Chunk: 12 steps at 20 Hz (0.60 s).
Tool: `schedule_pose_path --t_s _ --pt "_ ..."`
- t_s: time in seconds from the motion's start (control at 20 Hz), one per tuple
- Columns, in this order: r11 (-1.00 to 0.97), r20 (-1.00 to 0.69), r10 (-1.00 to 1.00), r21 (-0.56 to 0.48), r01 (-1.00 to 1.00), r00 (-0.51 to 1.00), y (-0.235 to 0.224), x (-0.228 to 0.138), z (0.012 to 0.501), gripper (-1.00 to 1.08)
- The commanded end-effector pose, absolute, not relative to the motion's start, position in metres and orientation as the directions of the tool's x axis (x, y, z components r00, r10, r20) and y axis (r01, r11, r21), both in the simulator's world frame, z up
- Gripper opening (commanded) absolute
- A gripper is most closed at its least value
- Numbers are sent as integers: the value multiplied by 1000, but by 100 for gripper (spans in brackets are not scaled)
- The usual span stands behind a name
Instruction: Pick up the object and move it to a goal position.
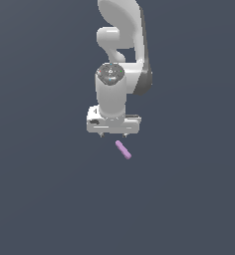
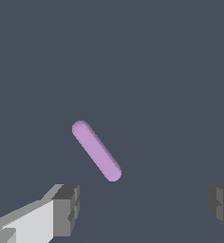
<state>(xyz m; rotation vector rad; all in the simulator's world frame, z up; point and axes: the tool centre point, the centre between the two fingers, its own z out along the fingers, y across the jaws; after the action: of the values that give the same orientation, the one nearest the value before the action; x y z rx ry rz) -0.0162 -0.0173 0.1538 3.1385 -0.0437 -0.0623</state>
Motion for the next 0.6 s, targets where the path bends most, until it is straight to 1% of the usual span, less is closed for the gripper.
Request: schedule_pose_path --t_s 0.0,0.55 --pt "-1000 -40 -28 3 -28 999 -17 -16 154 100" --pt "-999 -35 -40 -26 -41 999 3 -16 149 100"
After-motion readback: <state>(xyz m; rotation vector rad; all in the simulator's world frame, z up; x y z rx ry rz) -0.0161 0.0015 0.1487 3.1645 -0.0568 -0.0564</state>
